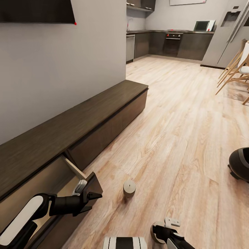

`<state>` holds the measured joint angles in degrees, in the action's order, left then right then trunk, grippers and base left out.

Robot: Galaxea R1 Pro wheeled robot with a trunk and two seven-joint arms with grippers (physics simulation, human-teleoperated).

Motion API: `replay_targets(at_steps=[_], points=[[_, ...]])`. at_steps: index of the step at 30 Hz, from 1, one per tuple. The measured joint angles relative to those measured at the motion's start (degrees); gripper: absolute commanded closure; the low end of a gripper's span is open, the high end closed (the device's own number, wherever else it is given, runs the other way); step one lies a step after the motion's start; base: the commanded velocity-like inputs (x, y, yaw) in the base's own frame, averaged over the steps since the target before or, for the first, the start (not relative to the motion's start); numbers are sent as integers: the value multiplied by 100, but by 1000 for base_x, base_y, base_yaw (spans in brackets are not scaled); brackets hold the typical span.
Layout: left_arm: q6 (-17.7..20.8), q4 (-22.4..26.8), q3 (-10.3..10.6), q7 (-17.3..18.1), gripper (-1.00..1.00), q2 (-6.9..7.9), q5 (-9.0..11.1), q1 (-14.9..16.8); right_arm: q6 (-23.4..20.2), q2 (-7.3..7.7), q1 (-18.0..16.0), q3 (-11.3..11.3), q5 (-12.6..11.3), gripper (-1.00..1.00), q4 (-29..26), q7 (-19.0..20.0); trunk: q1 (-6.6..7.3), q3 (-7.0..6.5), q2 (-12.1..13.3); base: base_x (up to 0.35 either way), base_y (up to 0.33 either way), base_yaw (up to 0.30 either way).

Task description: Place each of the two pumpkins and all three candles from the living room inside a cabinet in the living room (use any cabinet), then make sure every cabinet is closed, and position the cauldron so it is next to a table in the living room.

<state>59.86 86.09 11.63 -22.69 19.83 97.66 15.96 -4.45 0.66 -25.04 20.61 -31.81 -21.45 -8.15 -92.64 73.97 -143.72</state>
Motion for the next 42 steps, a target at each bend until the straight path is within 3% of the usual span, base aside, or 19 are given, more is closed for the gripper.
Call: replay_targets(at_steps=[23, 27, 42], points=[[0, 0, 0, -1, -100, 0, 0, 0, 37, 13, 0, 0, 0, -100, 0, 1, -10, 89, -5, 0, 0, 0], [1, 0, 0, 3, -100, -4, -3, 0, 44, 7, -1, 2, 4, -100, -1, 2, -21, 177, -11, 0, 0, 0], [0, 0, 0, 1, -100, -39, 0, 0, 44, -3, 0, 0, 11, -100, 0, -2, -21, 177, -11, 0, 0, 0]])
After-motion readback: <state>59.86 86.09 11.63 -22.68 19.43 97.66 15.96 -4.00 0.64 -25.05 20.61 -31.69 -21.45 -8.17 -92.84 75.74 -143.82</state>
